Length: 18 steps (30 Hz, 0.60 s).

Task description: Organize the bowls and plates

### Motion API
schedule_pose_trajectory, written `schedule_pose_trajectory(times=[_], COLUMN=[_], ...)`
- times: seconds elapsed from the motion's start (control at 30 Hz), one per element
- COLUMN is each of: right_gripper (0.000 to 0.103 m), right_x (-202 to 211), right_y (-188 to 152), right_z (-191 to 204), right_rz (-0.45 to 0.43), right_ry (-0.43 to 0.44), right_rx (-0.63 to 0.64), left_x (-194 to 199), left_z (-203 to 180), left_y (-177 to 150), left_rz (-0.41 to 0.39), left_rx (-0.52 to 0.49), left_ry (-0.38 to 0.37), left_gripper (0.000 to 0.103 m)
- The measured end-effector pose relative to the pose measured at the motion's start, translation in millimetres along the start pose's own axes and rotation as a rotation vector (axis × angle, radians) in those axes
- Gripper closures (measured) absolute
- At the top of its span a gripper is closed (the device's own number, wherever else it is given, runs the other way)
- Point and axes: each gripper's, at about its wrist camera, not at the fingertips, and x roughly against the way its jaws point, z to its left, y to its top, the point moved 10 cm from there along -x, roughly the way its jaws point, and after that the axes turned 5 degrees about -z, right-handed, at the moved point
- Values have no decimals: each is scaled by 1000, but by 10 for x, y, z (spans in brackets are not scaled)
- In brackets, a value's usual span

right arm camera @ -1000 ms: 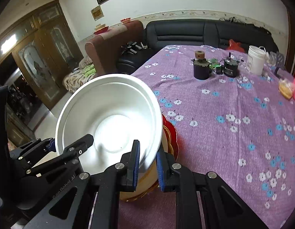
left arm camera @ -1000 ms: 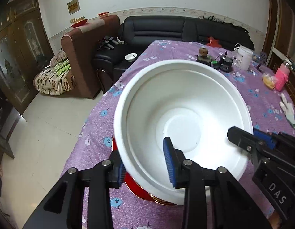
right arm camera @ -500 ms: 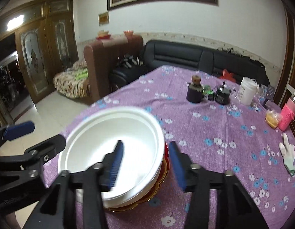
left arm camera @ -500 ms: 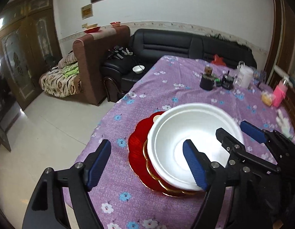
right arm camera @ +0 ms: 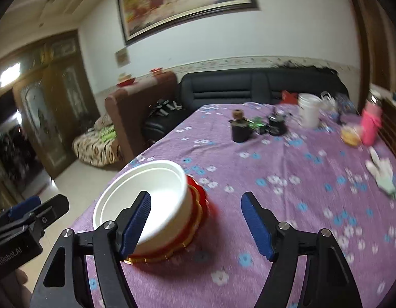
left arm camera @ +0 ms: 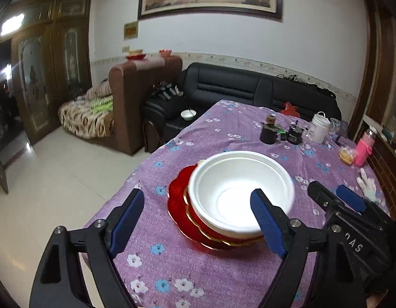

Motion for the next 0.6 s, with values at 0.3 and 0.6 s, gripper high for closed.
schedule_pose_trajectory(times=[0.3,0.6], right_gripper=[23,22], right_x=[566,930], right_y=[-456,-506], right_z=[-670,-765], right_rz=[7,-38], right_ry=[-97,-160], right_rx=[-237,-200], left_x=[167,262], left_z=[-631,-796], left_y=[-264,-374], left_rz=[3,25], left_rx=[-158,-162], left_ry=[-36,-76], left_gripper=[4,4])
